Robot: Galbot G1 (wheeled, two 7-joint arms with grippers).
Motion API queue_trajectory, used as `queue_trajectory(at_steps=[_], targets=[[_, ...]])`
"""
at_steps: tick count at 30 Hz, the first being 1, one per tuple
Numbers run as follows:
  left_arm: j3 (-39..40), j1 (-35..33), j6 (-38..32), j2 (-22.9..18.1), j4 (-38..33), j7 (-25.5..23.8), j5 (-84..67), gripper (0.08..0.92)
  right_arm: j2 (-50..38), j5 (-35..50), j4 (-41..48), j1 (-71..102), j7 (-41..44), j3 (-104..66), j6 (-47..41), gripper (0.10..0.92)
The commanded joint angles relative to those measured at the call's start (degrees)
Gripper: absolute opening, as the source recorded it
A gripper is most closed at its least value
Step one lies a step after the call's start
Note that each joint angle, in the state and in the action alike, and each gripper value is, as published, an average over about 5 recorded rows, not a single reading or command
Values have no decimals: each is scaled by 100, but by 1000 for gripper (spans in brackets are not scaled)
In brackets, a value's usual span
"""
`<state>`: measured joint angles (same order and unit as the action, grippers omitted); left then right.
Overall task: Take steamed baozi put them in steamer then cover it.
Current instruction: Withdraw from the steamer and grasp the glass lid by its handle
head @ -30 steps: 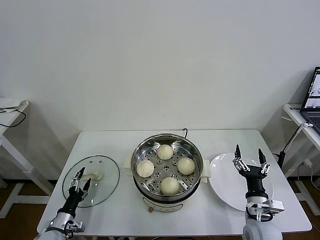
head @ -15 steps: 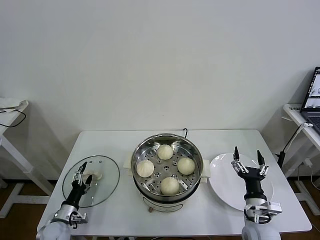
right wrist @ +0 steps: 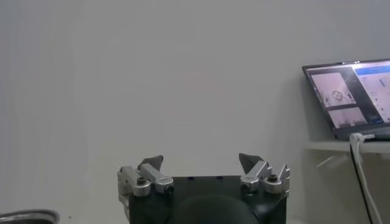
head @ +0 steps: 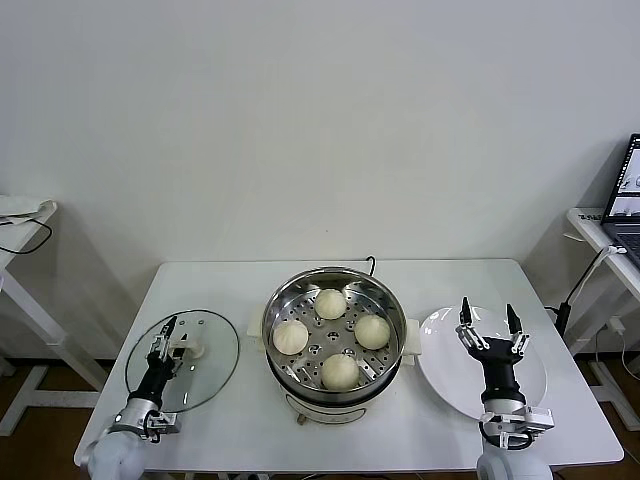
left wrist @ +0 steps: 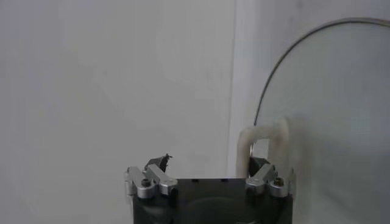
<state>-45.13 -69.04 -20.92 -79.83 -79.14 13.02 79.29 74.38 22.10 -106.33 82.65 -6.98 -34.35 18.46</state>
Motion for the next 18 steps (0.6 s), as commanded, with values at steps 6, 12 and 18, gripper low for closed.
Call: queue_trajectory(at_steps=[6, 12, 18], targets=[[14, 157, -11, -56, 352, 92, 112, 506, -1, -48, 157, -49, 11, 23, 71, 823], [-61, 55, 41, -92, -31, 118, 108, 333, -21, -38, 207, -100, 9, 30, 82, 823], [-197, -219, 186, -98, -801, 104, 71, 195, -27, -24, 231, -167, 0, 49, 75, 823]])
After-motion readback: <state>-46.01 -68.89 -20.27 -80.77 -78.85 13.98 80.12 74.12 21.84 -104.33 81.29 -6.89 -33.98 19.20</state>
